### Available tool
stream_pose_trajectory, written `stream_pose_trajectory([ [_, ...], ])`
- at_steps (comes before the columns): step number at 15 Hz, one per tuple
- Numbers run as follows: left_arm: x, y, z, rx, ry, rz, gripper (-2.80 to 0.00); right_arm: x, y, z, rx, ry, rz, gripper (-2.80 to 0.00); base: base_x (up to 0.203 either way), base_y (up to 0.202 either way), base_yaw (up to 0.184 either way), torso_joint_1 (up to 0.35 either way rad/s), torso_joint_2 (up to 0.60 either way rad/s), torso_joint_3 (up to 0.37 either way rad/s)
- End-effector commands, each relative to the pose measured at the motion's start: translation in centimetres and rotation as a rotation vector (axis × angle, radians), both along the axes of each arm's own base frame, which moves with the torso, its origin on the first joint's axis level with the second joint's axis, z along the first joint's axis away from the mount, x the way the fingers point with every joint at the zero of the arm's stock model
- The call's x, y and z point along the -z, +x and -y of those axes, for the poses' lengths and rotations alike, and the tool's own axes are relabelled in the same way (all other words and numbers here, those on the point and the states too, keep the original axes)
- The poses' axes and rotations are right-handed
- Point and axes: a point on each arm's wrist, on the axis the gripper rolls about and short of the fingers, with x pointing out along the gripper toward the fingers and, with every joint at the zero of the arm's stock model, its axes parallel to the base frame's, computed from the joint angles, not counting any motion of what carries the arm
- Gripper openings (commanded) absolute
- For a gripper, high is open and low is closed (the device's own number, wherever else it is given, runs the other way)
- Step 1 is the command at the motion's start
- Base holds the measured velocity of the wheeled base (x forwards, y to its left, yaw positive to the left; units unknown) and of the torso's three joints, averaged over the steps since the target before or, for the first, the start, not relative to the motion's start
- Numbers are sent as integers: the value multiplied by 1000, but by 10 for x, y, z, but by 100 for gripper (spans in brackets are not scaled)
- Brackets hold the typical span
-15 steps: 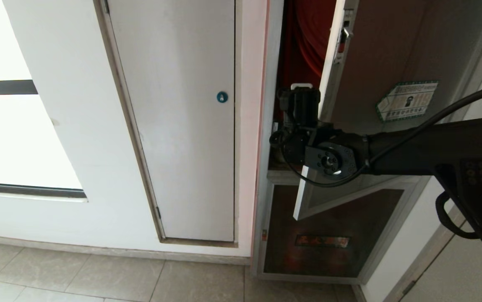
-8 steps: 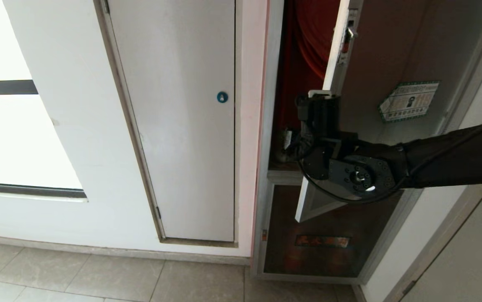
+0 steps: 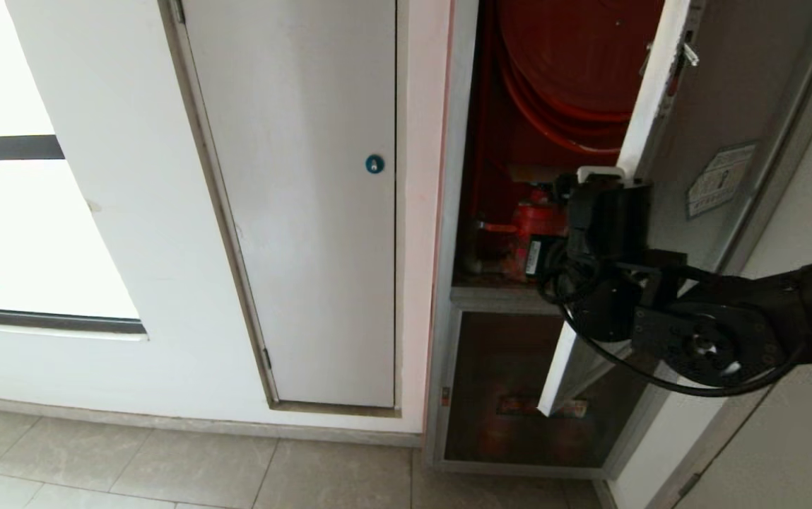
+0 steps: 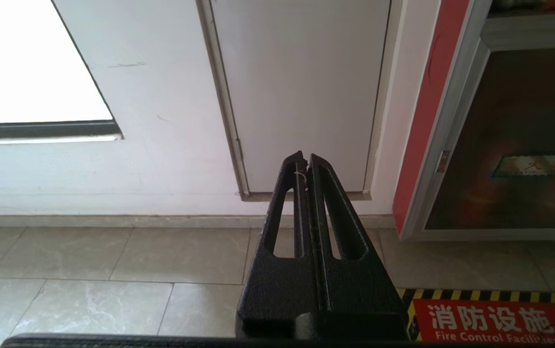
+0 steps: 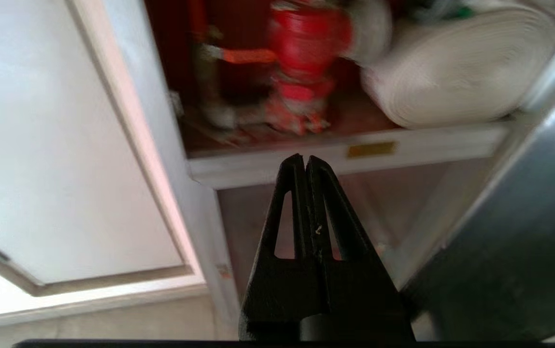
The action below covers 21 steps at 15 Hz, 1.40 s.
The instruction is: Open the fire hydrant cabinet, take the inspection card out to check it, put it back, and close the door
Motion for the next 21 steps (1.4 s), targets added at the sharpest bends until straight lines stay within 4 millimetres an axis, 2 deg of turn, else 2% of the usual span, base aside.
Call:
stream_pose_trajectory([
  [1, 0, 0, 0, 0, 1, -2, -280, -12, -20, 16, 31, 9, 23, -280, 0, 0, 0, 0, 0, 0],
  [6, 0, 0, 0, 1, -2, -2, -280, -16, -75, 47, 47, 7, 23, -280, 0, 0, 0, 0, 0, 0],
  [8, 0, 0, 0, 0, -3, 0, -280, -11, -94, 57, 48, 6, 25, -280, 0, 0, 0, 0, 0, 0],
  [13, 0, 0, 0, 0, -4, -1, -280, -4, -133, 77, 36, 17, 58, -280, 0, 0, 0, 0, 0, 0],
  [18, 0, 0, 0, 0, -4, -1, -280, -14, -168, 91, -15, 3, 113, -280, 0, 0, 0, 0, 0, 0],
  [21, 0, 0, 0, -1, -4, -2, -280, -17, -194, 85, -188, -52, 130, -280, 0, 0, 0, 0, 0, 0],
])
